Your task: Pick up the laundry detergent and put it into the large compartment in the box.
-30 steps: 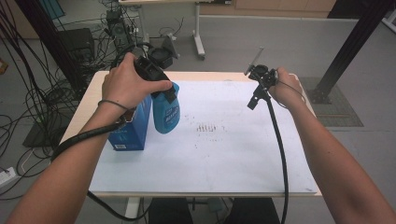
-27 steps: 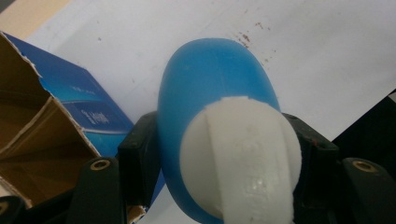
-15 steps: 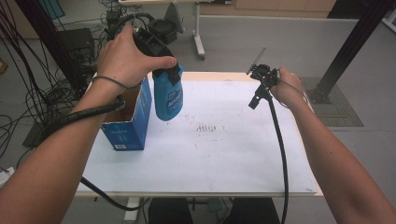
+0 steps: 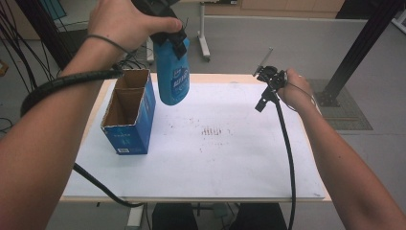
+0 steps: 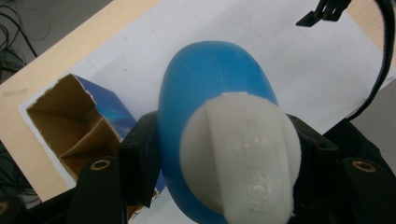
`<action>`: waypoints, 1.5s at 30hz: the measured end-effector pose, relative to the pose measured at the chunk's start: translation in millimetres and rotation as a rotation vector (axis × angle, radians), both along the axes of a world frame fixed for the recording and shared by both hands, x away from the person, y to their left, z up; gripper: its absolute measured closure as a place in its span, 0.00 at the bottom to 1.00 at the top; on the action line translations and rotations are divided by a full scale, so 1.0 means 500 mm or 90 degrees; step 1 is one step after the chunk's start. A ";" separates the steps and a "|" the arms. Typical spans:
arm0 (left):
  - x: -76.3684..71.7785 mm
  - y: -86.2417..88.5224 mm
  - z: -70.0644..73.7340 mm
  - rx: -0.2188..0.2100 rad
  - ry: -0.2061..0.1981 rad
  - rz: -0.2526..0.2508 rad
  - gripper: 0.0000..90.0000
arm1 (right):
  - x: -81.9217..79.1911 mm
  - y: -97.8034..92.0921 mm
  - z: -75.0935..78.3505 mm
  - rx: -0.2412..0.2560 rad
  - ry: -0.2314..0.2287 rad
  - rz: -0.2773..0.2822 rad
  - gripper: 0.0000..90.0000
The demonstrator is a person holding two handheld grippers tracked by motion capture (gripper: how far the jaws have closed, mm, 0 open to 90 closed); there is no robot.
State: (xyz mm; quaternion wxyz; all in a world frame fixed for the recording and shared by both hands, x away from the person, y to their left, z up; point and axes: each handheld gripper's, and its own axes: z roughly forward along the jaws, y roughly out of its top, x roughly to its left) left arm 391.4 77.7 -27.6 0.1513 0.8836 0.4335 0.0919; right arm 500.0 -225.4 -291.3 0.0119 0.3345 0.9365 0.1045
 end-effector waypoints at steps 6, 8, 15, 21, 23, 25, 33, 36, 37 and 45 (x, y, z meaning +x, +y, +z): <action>0.004 -0.002 0.036 -0.013 0.001 0.003 0.41 | 0.000 0.001 0.000 -0.002 0.002 0.001 0.06; 0.006 -0.001 0.039 -0.020 -0.001 0.006 0.41 | -0.001 0.001 0.000 -0.001 0.000 0.000 0.06; 0.015 0.004 0.038 -0.024 -0.001 0.024 0.41 | -0.001 -0.003 0.001 0.002 -0.001 -0.001 0.06; 0.028 0.020 0.035 -0.035 0.006 0.053 0.41 | -0.004 -0.005 0.004 0.003 -0.005 -0.003 0.06; 0.033 0.029 0.036 -0.030 0.006 0.064 0.41 | -0.005 -0.005 0.005 0.003 -0.005 -0.003 0.06; 0.036 0.036 0.036 -0.032 0.005 0.075 0.41 | -0.005 -0.006 0.005 0.002 -0.004 -0.002 0.06; 0.056 0.101 0.030 -0.041 0.008 0.135 0.42 | -0.007 -0.008 0.006 0.006 -0.006 0.001 0.06; 0.059 0.119 0.029 -0.037 0.007 0.159 0.42 | -0.008 -0.008 0.007 0.007 -0.008 0.000 0.06; 0.060 0.127 0.028 -0.036 0.008 0.165 0.42 | -0.009 -0.008 0.008 0.006 -0.006 -0.002 0.06; 0.073 0.203 0.018 -0.040 0.008 0.238 0.41 | -0.009 -0.005 0.010 0.001 -0.009 0.003 0.07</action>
